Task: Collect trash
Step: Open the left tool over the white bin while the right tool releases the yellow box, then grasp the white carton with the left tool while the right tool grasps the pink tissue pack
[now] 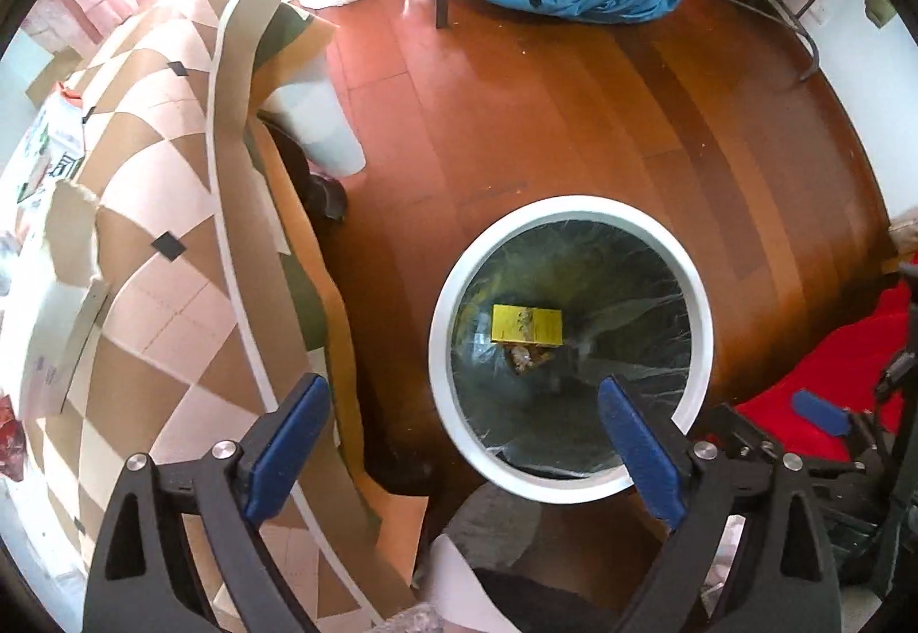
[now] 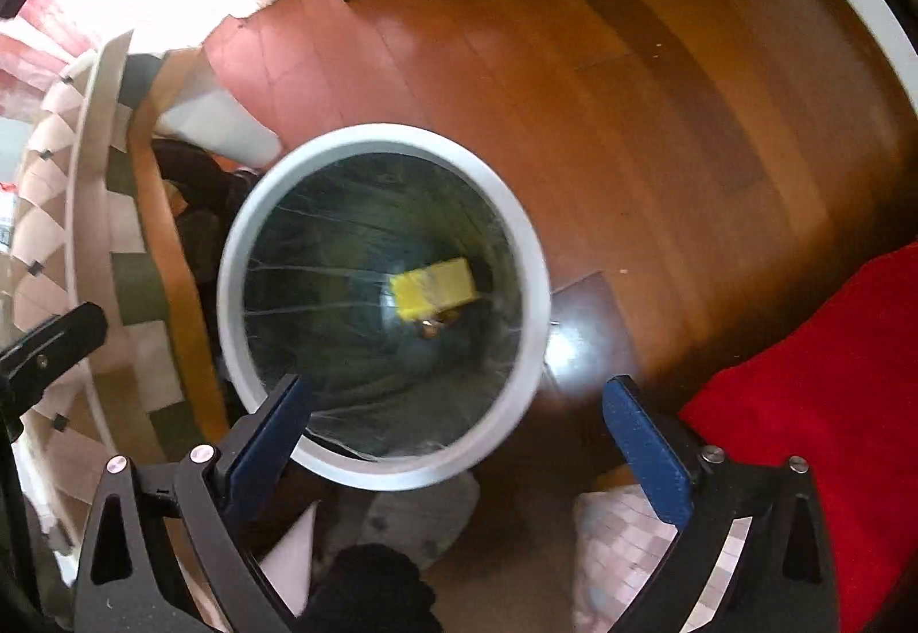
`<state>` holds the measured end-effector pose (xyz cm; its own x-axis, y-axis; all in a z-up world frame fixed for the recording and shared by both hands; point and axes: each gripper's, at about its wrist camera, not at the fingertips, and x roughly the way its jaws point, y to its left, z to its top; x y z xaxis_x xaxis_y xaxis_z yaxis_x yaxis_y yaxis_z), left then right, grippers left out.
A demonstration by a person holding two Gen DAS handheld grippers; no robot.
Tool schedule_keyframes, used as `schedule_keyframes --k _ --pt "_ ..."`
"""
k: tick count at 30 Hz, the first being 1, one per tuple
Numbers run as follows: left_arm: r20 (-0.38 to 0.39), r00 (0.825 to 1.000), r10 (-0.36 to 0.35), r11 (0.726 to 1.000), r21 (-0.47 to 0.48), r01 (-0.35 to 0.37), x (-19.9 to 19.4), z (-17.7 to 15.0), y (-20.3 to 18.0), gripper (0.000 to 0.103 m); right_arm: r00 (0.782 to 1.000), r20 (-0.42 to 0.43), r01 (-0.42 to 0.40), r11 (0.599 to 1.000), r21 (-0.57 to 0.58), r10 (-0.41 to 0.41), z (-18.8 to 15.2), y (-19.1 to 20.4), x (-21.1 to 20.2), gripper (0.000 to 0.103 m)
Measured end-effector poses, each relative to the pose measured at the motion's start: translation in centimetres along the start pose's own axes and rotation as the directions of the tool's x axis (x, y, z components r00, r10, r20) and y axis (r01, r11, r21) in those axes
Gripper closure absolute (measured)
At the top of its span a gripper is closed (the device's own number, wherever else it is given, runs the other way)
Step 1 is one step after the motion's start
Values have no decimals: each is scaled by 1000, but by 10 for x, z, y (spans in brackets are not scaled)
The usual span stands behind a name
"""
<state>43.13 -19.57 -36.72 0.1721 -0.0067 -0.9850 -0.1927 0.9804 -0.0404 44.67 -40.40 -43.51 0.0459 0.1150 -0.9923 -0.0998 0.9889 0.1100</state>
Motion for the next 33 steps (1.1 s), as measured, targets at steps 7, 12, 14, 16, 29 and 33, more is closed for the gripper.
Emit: schedule_keyframes --k 7,12,14,16,29,33 --pt "18 1000 12 1000 10 -12 -15 -8 -3 7 998 26 51 998 -21 -51 -7 3 -19 0" --pt "48 999 18 1000 18 -18 -40 -13 -6 7 997 54 63 998 -19 -62 -8 7 -38 0" --pt "67 998 18 1000 23 -20 -54 -15 -6 7 996 70 60 998 -18 -59 -10 8 -52 0" --pt "83 996 18 1000 23 -20 -67 -18 -6 7 994 89 61 998 -20 -59 -12 10 -66 0" --pt "266 964 -12 995 -92 38 -208 -53 59 7 966 254 -36 999 -25 41 -47 46 -200 0" --pt "284 958 38 984 -180 14 -232 -86 118 7 951 292 -78 992 -97 103 -63 91 -234 0"
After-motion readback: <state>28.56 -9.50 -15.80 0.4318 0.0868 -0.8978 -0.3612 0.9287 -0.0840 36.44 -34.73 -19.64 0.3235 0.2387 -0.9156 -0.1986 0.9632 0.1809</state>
